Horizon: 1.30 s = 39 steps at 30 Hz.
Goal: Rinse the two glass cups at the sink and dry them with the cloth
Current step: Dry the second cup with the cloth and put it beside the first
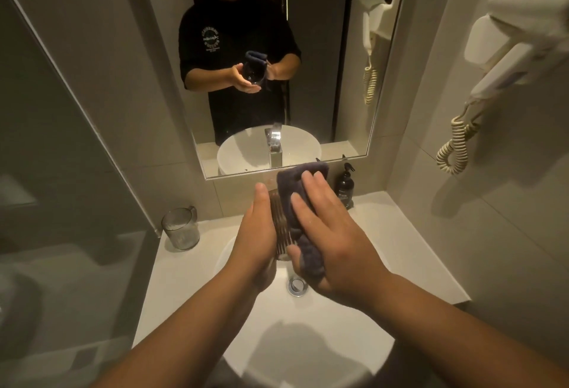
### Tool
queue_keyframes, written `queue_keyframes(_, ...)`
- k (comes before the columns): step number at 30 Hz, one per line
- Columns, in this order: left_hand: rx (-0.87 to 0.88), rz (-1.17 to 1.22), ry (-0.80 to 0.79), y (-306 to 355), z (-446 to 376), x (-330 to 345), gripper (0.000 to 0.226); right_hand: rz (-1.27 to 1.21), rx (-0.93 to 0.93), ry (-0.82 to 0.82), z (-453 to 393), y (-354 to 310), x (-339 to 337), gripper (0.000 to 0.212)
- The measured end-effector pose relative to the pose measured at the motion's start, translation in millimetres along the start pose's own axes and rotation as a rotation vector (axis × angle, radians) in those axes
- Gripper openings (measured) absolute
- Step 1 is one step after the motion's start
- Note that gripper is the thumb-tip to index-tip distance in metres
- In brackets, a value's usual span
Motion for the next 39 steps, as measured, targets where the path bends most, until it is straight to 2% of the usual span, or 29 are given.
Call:
queue_keyframes(3, -0.001, 0.057, -0.009, -1, 4, 2, 0.06, 0.028, -0.045, 0.016, -2, -5, 3, 0.061)
queue_keyframes(5, -0.009, 0.102, -0.002, 0, 6, 0, 0.061, -0.055, -0.031, 0.046, 1, -8, 3, 0.062)
queue_keyframes(9, -0.107, 0.199, -0.035, -1, 2, -7, 0.073, -0.509, 0.236, 0.112, 3, -1, 0, 0.062)
queue_keyframes(12, -0.173, 0.262, -0.122, -2, -2, -8, 0.08, -0.615, 0.34, 0.098, 1, 1, 2, 0.063)
queue_keyframes(14, -0.127, 0.165, -0.083, 1, -4, -7, 0.074, -0.496, 0.308, 0.105, 1, 4, 2, 0.064)
queue_keyframes(17, -0.06, -0.027, 0.03, 6, -5, -5, 0.064, -0.142, 0.098, 0.078, 4, 6, 3, 0.068)
queue_keyframes(19, -0.046, -0.039, 0.013, 3, -3, -2, 0.066, -0.016, -0.004, 0.055, 3, 3, 6, 0.064)
queue_keyframes(23, -0.039, 0.061, -0.052, 0, 1, 2, 0.067, -0.057, -0.026, 0.063, 4, -3, 8, 0.062)
queue_keyframes(27, -0.131, 0.219, -0.113, -5, -2, -4, 0.079, -0.514, 0.207, 0.11, 8, 5, 3, 0.063)
queue_keyframes(29, -0.144, 0.287, -0.157, -2, -2, -5, 0.083, -0.593, 0.236, 0.111, 5, 6, 1, 0.065)
queue_keyframes(31, -0.106, 0.246, -0.132, 2, -3, -4, 0.079, -0.557, 0.234, 0.11, 3, 8, 1, 0.065)
queue_keyframes(33, -0.058, 0.105, -0.024, 9, -4, -3, 0.07, -0.439, 0.221, 0.1, 3, 10, 0, 0.065)
queue_keyframes(36, 0.005, -0.05, 0.139, 12, -3, -5, 0.061, -0.136, 0.057, 0.081, 3, 9, 0, 0.067)
queue_keyframes(37, 0.014, -0.067, 0.146, 10, -3, -5, 0.063, -0.061, 0.006, 0.076, 3, 8, 1, 0.065)
queue_keyframes(39, -0.003, -0.054, 0.015, 5, -1, -1, 0.068, 0.029, -0.035, 0.068, 2, 6, 3, 0.063)
Point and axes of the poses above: each hand's wrist, its own z-axis away from the middle knuckle, its own x-axis out of the palm, y = z × x, the point moved 3 cm from there along -z, towards the middle knuckle, and after that the axes turned 3 degrees about -x, right-handed, at the moved point
